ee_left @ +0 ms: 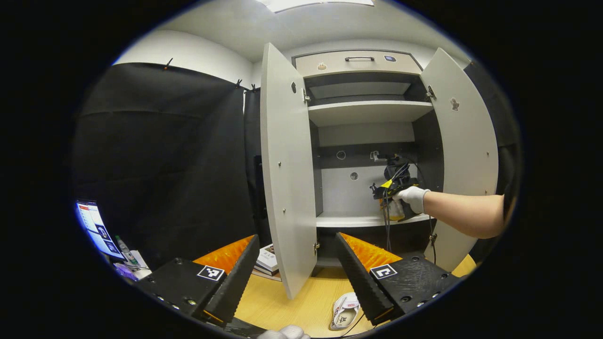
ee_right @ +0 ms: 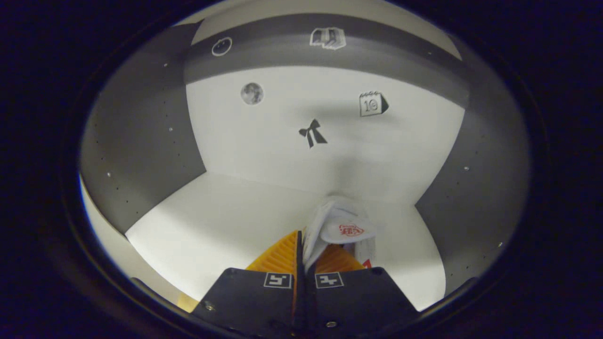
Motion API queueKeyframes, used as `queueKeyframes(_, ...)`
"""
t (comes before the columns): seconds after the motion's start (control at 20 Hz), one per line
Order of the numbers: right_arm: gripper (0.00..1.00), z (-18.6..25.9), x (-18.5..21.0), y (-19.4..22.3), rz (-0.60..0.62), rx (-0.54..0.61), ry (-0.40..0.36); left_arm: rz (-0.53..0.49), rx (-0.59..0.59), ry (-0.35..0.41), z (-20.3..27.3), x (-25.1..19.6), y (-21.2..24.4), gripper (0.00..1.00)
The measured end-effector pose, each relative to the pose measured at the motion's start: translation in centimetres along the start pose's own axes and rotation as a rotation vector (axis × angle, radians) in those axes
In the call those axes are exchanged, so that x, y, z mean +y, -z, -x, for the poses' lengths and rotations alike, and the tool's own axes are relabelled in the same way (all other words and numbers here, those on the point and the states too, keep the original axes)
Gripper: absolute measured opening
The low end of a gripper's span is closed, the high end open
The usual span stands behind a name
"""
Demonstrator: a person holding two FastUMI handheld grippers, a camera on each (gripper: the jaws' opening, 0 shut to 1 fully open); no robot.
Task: Grab one shoe with the right hand and put it into the shoe cabinet, grab the other shoe with the left hand and put it into the shoe cabinet; then close the right door with the right hand and the left door with the left hand.
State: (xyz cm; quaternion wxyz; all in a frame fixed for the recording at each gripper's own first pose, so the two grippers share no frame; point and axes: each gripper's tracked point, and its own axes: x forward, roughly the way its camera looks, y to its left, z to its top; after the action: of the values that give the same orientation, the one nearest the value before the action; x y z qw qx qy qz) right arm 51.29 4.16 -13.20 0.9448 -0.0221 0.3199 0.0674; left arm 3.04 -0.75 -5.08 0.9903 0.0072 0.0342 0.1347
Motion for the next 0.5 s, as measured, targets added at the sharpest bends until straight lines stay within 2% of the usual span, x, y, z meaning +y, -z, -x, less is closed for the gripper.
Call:
queueKeyframes(0.15, 0.06, 0.0, -0.2, -0.1, 0.016, 0.02, 0.048, 0.006, -0.006, 0.002, 0.0, 0.1, -0.1, 0.96)
queueKeyframes(0.25, 0.11, 0.6, -0.5, -0.4, 0.011, 0.001, 0.066, 0.009, -0.013, 0.007, 0.1, 0.1, -0.3, 0.96)
queueKeyframes(0.4, 0.16, 3.1, -1.1, -1.4, -0.047, -0.093, 0.061, 0.012, -0.02, 0.011, 0.4, 0.7, -0.5, 0.96)
queueKeyframes(0.45, 0.2, 4.1, -1.0, -1.7, -0.051, -0.131, 0.044, 0.013, -0.02, 0.017, 0.5, 0.7, -0.6, 0.96)
queueKeyframes(0.5, 0.4, 5.8, -0.7, -2.5, -0.054, -0.18, 0.031, 0.012, -0.024, 0.02, 0.7, 0.8, -0.6, 1.0)
